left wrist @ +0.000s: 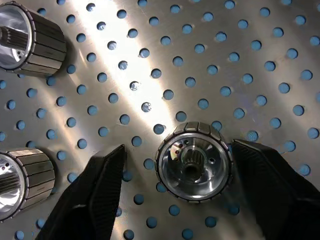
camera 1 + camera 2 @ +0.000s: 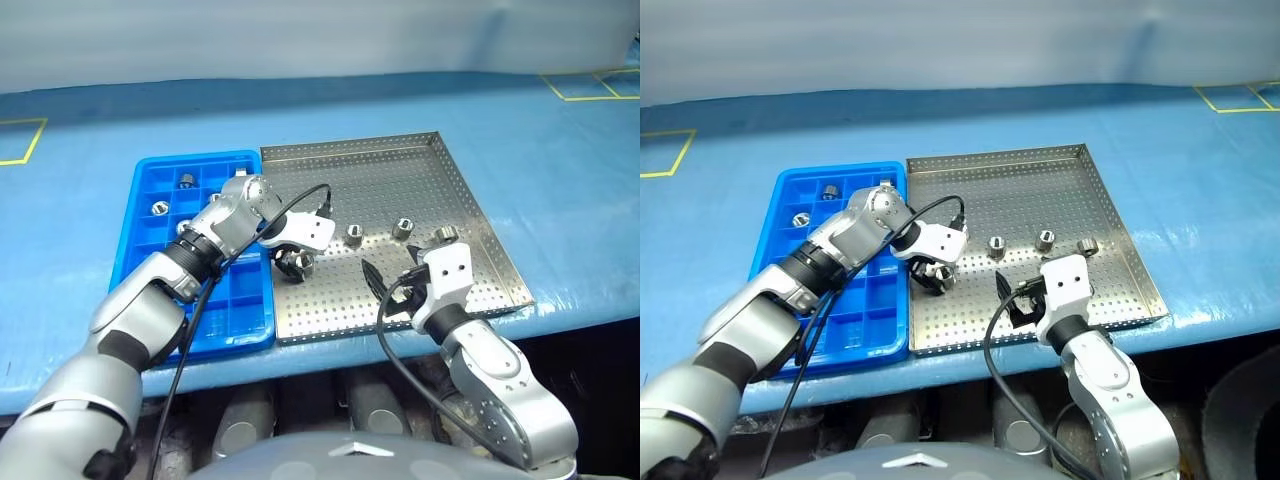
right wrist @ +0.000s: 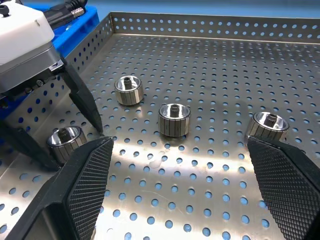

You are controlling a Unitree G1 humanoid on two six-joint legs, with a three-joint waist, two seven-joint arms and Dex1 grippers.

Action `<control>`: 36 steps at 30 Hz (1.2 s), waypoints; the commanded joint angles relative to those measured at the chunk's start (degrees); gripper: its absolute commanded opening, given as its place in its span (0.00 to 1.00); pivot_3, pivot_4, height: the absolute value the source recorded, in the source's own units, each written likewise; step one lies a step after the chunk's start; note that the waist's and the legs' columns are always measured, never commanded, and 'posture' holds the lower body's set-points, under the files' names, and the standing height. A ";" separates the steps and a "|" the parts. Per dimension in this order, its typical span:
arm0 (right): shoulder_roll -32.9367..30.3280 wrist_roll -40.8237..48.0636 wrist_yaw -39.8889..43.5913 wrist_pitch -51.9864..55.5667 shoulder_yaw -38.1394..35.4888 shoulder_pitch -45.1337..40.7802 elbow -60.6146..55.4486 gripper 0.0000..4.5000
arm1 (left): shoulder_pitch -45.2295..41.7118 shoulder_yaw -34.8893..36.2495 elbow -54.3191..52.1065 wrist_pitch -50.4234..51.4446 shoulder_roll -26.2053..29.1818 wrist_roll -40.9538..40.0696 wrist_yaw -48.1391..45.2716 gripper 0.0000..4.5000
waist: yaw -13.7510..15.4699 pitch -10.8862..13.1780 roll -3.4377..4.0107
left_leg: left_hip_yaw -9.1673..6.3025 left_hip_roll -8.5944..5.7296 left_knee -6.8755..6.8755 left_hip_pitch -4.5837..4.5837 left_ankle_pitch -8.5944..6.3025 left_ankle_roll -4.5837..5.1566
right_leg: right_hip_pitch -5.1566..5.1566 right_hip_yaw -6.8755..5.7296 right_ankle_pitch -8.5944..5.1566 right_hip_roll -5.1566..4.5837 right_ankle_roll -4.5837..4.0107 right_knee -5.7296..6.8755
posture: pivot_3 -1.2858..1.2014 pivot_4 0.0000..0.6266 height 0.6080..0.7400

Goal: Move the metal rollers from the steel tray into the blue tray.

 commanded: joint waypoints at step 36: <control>1.74 -2.29 6.28 -1.69 14.68 -21.58 13.52 1.00 | 43.64 41.98 -51.47 39.89 24.26 -1.35 36.99 0.39 | 6.08 0.14 -0.09 | 0.08 -0.07 -0.04 0.03 -0.07 0.07 | -0.08 0.16 0.15 -0.08 0.39 -0.02 | 0.57 0.24 1.00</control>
